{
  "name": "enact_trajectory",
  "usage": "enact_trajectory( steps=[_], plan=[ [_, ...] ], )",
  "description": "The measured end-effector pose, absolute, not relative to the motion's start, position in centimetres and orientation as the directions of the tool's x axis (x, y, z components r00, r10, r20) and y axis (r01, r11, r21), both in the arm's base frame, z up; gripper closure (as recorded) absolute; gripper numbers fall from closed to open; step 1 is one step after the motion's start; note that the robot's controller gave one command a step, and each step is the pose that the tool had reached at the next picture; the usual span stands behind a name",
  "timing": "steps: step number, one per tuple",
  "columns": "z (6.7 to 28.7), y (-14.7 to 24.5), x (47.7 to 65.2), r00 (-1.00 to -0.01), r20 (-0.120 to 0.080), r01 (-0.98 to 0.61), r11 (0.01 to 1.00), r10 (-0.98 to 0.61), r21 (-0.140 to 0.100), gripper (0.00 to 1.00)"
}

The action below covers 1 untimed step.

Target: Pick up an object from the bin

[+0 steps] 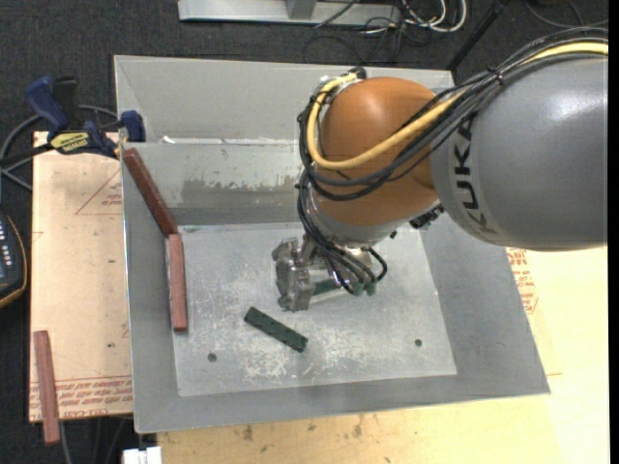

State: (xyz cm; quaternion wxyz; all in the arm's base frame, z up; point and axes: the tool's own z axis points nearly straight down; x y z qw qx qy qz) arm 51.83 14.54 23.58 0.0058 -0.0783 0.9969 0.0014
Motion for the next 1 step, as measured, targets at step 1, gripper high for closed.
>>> enact_trajectory(
  steps=[1],
  plan=[
    [17.32,17.15,53.37,-0.991,0.004,-0.136,0.991,-0.136,0.001,1.00]
  ],
)
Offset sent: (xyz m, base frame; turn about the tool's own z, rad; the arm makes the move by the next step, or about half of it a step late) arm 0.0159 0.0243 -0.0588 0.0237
